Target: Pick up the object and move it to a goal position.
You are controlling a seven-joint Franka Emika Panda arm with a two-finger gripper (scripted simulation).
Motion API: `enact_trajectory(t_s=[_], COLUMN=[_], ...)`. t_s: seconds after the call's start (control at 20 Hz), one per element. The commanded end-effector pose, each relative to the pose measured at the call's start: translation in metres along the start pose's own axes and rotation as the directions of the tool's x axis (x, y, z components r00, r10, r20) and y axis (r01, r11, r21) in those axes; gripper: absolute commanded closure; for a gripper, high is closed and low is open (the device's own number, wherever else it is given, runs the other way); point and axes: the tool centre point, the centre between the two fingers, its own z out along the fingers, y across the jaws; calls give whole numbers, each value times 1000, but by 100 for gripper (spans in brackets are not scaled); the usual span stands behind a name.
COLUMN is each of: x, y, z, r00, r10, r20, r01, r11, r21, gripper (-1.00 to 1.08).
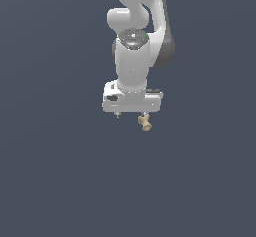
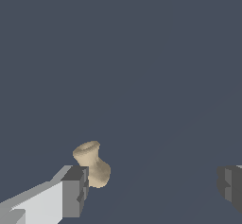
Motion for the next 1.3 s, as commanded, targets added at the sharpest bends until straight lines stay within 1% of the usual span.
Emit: enact_trajectory(t_s=[0.0,0.15,0.4,0.7,0.95,1.25], x=[0,0,1,1,-3,-17], y=[0,4,20,20,11,-15], z=[0,0,2,3,13,40], r00=[1000,1000,1000,1000,1000,997], r10=[0,4,20,20,-4,-69], r20=[0,2,13,13,14,16], r01=[0,-4,-19,-19,4,70], r11=[1000,1000,999,999,1000,997], r21=[0,-5,-28,-29,-28,-21], gripper=[-92,-92,-92,-92,-92,-92])
